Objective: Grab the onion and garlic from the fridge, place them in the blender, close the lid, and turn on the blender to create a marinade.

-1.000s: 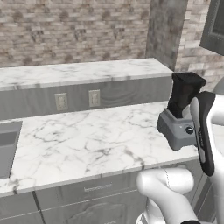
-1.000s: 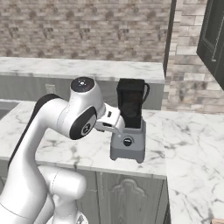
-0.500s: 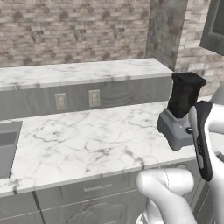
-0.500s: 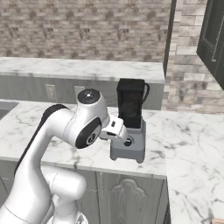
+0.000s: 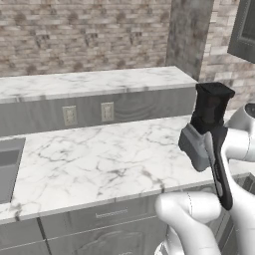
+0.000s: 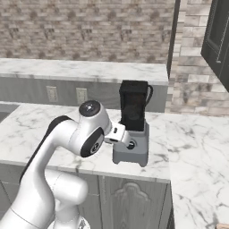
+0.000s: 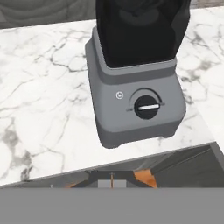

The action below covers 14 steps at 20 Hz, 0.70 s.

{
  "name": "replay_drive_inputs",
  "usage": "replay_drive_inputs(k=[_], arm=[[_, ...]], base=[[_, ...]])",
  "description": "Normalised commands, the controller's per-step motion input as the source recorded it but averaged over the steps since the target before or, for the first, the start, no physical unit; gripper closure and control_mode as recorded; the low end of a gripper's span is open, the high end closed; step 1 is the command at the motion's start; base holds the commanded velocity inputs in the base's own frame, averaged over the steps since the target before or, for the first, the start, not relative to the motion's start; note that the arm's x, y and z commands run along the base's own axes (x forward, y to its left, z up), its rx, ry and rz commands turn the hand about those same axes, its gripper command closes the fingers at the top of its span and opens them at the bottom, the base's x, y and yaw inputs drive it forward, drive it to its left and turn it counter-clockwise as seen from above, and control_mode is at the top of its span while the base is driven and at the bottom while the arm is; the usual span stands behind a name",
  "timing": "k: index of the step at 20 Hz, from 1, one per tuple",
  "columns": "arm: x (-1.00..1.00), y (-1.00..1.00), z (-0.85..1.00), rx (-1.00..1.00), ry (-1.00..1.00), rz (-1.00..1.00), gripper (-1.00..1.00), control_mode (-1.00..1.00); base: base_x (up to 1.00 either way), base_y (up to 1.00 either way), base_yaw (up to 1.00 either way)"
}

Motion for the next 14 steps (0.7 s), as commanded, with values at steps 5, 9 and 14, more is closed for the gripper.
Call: replay_drive_inputs(k=[5, 9, 14], arm=[[0.12, -0.09, -0.1, 0.0, -0.02, 0.0, 1.0, -1.0], [0.06, -0.08, -0.07, 0.0, 0.0, 0.0, 1.0, -1.0], [0.12, -0.01, -0.02, 0.0, 0.0, 0.0, 1.0, -1.0]], base=[[0.0, 0.0, 0.0], [0.0, 0.0, 0.0], [0.0, 0.0, 0.0]])
